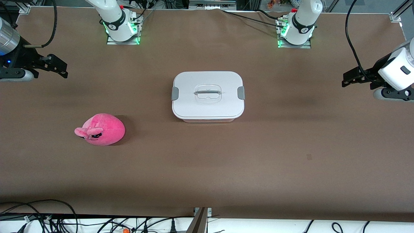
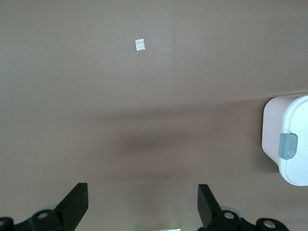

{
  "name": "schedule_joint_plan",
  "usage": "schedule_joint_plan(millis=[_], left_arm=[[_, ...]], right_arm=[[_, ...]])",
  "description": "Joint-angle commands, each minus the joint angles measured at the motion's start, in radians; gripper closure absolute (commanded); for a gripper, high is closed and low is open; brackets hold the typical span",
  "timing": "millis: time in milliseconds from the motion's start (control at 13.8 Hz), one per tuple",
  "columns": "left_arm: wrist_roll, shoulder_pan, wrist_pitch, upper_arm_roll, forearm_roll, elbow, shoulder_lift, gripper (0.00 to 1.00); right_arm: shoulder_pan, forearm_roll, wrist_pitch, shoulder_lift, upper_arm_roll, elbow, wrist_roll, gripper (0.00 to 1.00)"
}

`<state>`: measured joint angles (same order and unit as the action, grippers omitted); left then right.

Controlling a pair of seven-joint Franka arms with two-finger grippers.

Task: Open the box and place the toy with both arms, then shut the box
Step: 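Move the left gripper over the white box lid handle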

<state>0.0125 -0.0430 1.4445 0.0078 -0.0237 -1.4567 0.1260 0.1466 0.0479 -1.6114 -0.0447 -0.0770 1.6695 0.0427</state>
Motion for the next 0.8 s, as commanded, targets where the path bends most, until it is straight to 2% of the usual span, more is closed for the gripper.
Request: schedule_joint_plan(millis=[0,726], left_arm=[[-0.003,0.005,-0.013,0.001,-0.007,0.032,0.014,0.00],[0.000,0.014,-0.015,0.000,-0.018,0.032,0.021,0.00]], right_arm=[[0.008,-0.010,0.004,0.011,-0.007,-0.022,-0.012,0.00],[0.008,-0.010,0.007,0.011,-0.007,-0.022,-0.012,0.00]])
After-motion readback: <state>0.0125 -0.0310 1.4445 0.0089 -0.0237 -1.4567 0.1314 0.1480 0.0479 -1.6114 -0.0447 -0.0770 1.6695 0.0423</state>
